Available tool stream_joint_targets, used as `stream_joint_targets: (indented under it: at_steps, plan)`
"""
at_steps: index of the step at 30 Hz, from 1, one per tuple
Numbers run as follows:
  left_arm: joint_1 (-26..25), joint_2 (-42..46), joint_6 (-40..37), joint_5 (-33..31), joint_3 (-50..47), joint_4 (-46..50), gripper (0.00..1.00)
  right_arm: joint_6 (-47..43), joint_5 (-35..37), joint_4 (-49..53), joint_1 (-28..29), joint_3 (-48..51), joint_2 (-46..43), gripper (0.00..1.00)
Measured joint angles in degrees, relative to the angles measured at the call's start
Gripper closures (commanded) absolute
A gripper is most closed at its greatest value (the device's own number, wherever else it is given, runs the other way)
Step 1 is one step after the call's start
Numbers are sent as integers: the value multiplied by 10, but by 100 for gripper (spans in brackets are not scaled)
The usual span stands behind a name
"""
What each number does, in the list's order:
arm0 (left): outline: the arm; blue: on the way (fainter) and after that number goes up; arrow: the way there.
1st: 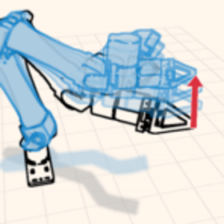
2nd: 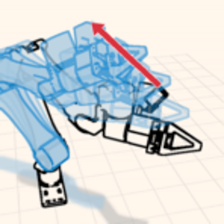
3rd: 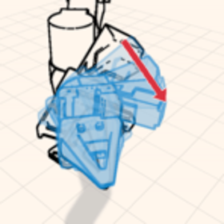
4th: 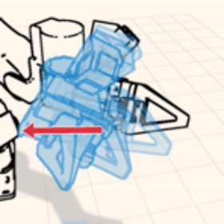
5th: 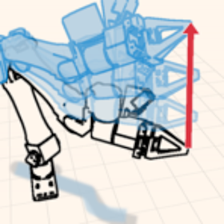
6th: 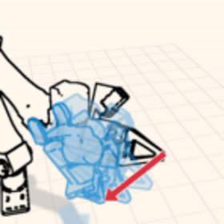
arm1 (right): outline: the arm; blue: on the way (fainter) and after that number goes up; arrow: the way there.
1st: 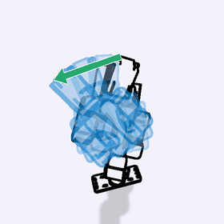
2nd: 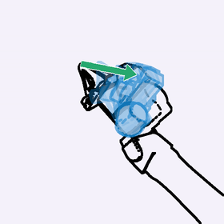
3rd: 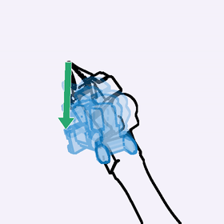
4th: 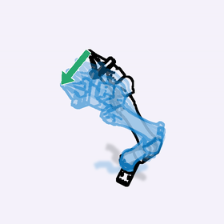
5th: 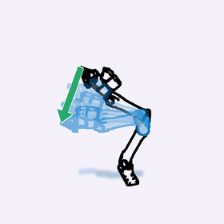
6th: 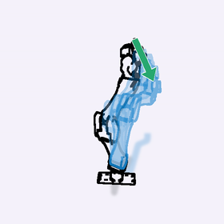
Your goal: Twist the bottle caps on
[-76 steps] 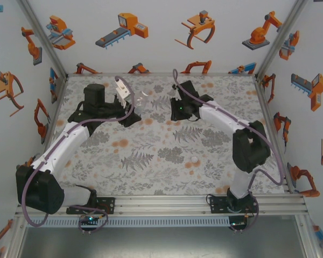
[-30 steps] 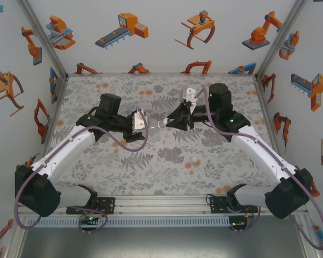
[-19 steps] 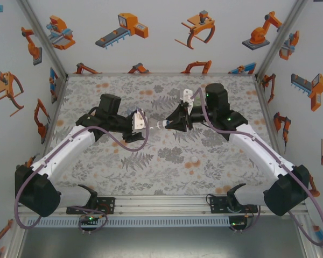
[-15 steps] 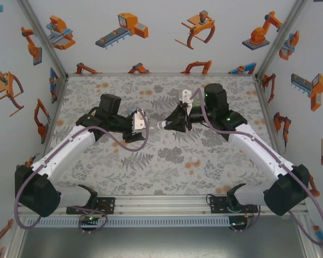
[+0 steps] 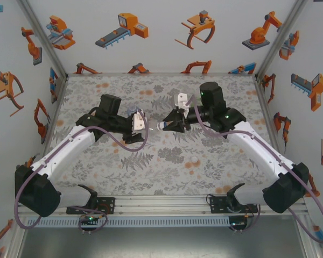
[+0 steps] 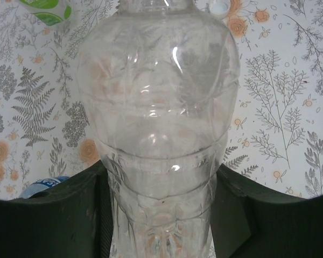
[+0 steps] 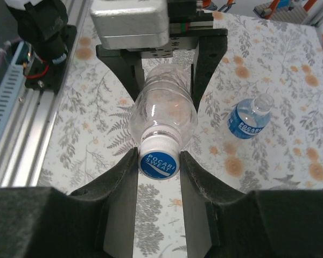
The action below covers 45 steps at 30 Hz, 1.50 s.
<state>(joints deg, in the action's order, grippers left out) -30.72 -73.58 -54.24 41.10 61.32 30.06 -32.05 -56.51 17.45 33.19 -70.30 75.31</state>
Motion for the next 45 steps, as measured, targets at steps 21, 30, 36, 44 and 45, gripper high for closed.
stream_joint_targets:
  at_steps: [21, 30, 36, 44, 45]
  plan:
    - [5, 0, -8, -11, 0, 33, 100, -17, 30, 5, 19, 8, 12, 100]
    - [5, -1, -4, -28, 0, 28, 100, 323, 112, -42, 19, 15, 16, 100]
    - [9, -2, -3, -40, 0, 28, 100, 506, 151, -1, 19, -27, 50, 100]
    - [11, -3, 0, -58, 0, 37, 100, 701, 185, 96, 18, -92, 107, 100]
    - [11, -3, 0, -60, 0, 41, 100, 726, 187, 100, 18, -92, 110, 100]
